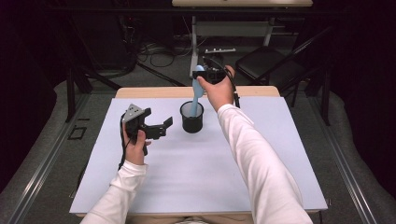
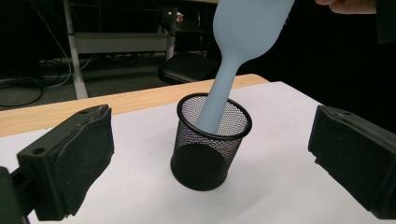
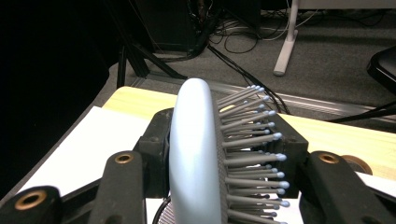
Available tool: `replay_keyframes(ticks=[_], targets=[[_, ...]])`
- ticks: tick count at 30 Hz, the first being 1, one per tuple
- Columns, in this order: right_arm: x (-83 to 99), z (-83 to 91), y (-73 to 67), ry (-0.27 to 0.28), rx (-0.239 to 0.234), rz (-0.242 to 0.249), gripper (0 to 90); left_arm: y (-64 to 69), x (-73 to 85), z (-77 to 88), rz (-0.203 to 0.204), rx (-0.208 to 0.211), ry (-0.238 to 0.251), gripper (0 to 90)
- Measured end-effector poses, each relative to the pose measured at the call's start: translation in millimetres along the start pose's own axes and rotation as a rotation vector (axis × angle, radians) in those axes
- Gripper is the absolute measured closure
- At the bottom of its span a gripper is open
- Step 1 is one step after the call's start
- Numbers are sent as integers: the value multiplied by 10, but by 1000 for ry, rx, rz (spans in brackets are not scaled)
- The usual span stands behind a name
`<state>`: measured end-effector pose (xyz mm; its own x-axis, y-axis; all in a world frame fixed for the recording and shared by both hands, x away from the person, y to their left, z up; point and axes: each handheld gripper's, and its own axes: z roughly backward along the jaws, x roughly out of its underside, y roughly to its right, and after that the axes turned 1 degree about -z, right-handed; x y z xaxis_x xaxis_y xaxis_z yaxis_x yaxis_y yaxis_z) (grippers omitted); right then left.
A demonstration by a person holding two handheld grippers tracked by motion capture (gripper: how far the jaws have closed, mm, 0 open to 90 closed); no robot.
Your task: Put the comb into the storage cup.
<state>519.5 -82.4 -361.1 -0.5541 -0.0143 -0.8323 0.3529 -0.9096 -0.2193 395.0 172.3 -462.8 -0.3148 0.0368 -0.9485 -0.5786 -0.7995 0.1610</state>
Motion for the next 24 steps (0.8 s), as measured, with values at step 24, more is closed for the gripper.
replay_keyframes(ticks=[24], targets=[[198,-175,-84,-23,18,52,501,1,6,-6,2,-1,-2,4]])
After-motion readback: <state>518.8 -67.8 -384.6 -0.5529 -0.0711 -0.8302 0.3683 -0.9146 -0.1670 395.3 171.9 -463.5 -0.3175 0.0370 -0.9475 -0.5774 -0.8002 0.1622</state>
